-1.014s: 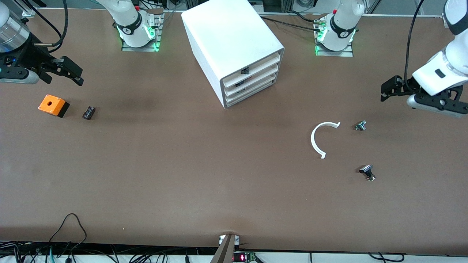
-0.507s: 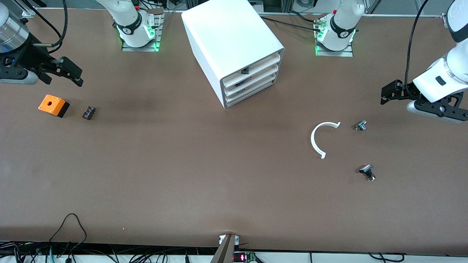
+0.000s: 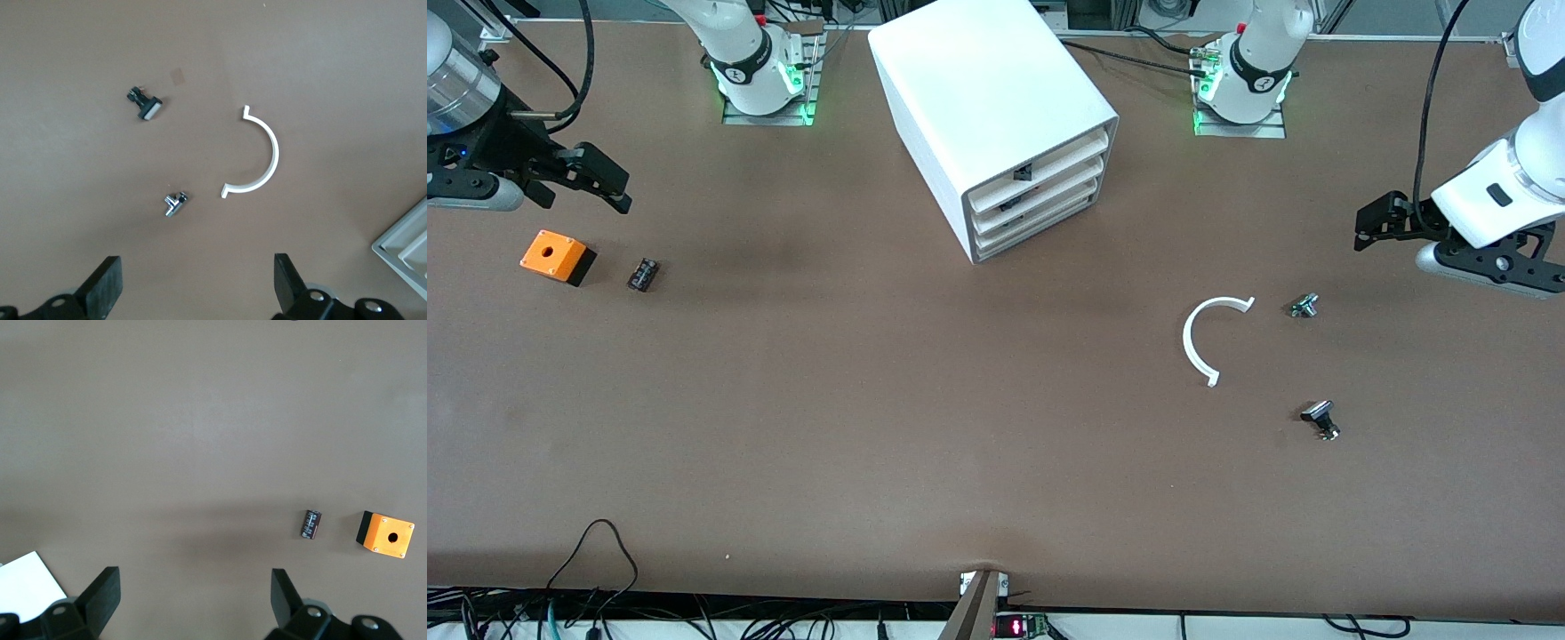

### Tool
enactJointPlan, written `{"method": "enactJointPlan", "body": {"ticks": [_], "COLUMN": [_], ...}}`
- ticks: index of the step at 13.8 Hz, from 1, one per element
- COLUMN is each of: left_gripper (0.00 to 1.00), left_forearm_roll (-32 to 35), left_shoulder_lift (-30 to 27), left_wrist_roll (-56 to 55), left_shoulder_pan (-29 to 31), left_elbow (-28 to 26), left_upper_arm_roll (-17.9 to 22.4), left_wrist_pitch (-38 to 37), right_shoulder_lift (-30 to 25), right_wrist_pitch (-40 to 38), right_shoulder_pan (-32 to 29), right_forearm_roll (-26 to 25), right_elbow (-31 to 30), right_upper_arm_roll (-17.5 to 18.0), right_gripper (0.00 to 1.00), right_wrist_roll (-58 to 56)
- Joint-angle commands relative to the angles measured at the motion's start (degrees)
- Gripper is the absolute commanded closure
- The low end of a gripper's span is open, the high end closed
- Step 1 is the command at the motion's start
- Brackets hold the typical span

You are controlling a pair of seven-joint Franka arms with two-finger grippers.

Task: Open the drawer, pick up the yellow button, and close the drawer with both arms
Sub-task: 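Reach the left gripper to the organizer drawer handle and grasp it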

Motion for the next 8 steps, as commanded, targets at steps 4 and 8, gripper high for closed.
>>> {"method": "enactJointPlan", "body": {"ticks": [4, 8], "left_gripper": [0.00, 0.00], "left_forearm_roll": [-15.2, -32.8], "left_shoulder_lift": [8.4, 15.6], "left_wrist_roll": [0.6, 11.1], "left_shoulder_pan": [-0.7, -0.8], "left_elbow": [1.9, 1.2], "left_upper_arm_roll": [-2.4, -5.1], "left_wrist_pitch": [-8.4, -11.8], "right_shoulder_lift": [1.9, 4.5], "right_wrist_pitch": [-1.2, -2.7], "right_shoulder_pan": [-0.1, 0.4], "right_forearm_roll": [0.5, 0.7], "right_elbow": [1.0, 0.8], "right_upper_arm_roll": [0.0, 0.4], "right_gripper": [0.00, 0.00], "right_wrist_roll": [-1.3, -1.3]}}
